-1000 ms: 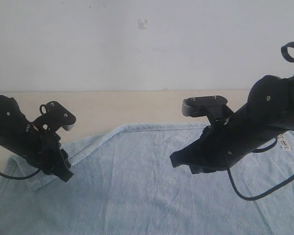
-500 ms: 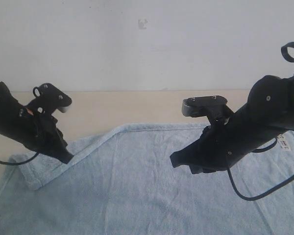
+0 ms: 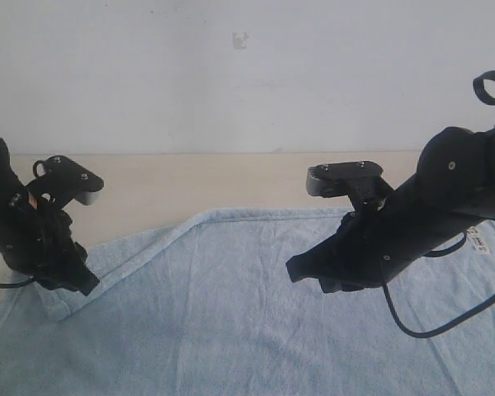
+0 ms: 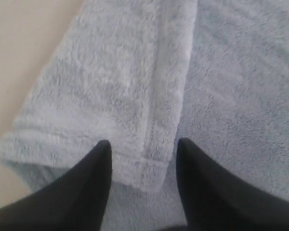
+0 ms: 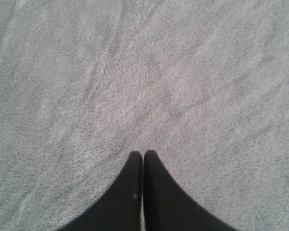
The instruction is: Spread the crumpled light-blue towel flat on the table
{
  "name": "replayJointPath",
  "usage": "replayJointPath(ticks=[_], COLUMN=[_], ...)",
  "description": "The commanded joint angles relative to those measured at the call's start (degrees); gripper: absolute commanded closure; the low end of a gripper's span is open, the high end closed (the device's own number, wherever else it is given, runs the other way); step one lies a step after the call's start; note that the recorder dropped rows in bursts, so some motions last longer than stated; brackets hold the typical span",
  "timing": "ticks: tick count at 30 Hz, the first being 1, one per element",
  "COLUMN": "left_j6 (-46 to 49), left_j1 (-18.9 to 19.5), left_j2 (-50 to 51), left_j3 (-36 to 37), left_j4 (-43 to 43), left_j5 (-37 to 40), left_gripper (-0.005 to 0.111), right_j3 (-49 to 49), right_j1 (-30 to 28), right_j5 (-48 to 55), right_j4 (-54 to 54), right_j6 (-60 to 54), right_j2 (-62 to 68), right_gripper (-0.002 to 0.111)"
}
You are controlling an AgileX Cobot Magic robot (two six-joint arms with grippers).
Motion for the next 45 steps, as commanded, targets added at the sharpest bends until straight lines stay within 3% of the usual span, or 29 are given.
replayJointPath(ticks=[1, 14, 22, 25, 32, 38, 45], left_j6=[-13.26, -13.72, -14.66, -14.66, -14.42, -14.42, -14.42], left_j1=[0.14, 0.14, 0.14, 0.14, 0.14, 0.14, 0.14], left_j2=[0.07, 2.69, 2.69, 2.69, 2.69, 2.34, -3.21], left_j3=[0.24, 2.40, 2.40, 2.40, 2.40, 2.29, -1.66], left_j4=[4.58, 4.47, 4.38, 4.38, 6.17, 6.36, 12.69], left_j5=[5.75, -1.39, -3.15, -2.95, -4.24, -4.23, -4.77], left_gripper=[0.057, 0.057, 0.059, 0.066, 0.103, 0.103, 0.103], right_j3=[0.02, 0.02, 0.12, 0.12, 0.12, 0.12, 0.12], right_j1=[0.11, 0.11, 0.11, 0.11, 2.08, 3.50, 3.50], right_j5=[-0.18, 0.56, 12.43, 12.90, 11.06, 9.37, 2.10], right_j4=[0.26, 0.26, 0.50, 3.57, 6.83, 6.72, 6.72], right_j6=[-0.23, -0.35, -0.35, 0.07, -2.13, -5.57, -5.43], right_j2=[-0.09, -0.09, 0.03, 0.03, 0.03, 0.03, 0.03], right_gripper=[0.108, 0.108, 0.108, 0.108, 0.108, 0.108, 0.108])
